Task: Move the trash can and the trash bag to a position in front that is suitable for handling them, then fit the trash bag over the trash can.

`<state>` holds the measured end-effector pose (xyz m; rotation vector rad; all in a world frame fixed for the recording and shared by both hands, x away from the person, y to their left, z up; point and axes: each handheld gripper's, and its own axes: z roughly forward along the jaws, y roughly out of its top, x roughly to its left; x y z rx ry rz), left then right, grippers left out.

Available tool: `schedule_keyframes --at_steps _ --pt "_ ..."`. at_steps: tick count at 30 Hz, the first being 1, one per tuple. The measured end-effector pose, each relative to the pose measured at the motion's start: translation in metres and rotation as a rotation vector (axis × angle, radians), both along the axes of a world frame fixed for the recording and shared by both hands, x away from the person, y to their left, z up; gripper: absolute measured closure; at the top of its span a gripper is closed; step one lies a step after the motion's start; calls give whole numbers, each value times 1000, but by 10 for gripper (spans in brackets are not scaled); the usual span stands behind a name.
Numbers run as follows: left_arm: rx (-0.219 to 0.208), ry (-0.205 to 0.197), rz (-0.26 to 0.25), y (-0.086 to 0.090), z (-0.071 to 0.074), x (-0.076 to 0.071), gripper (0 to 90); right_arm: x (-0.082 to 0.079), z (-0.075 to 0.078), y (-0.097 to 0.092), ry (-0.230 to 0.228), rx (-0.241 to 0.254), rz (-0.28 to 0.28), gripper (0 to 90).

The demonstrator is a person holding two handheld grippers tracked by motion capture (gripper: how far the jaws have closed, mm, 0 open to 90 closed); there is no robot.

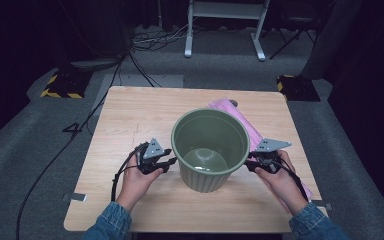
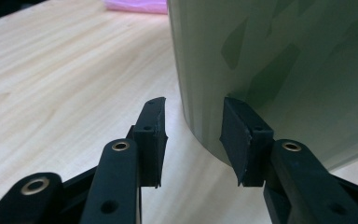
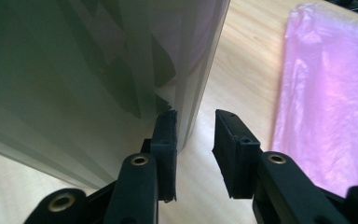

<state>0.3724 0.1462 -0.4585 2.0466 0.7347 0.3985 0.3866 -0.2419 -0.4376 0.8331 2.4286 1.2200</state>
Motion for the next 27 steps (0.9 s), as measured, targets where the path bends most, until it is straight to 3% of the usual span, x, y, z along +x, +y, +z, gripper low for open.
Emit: schedule_keyframes --at_steps 17,21,24,27 --pt "-16 11 -37 2 1 -46 575 -45 2 -7 27 -3 49 660" --pt "-43 1 -10 7 0 -51 418 -50 3 -13 16 26 39 521" --pt "-21 2 12 12 0 -54 374 -48 5 -22 7 35 -10 426" --pt "-14 23 37 18 -3 -58 343 -44 5 -31 32 12 -61 366"
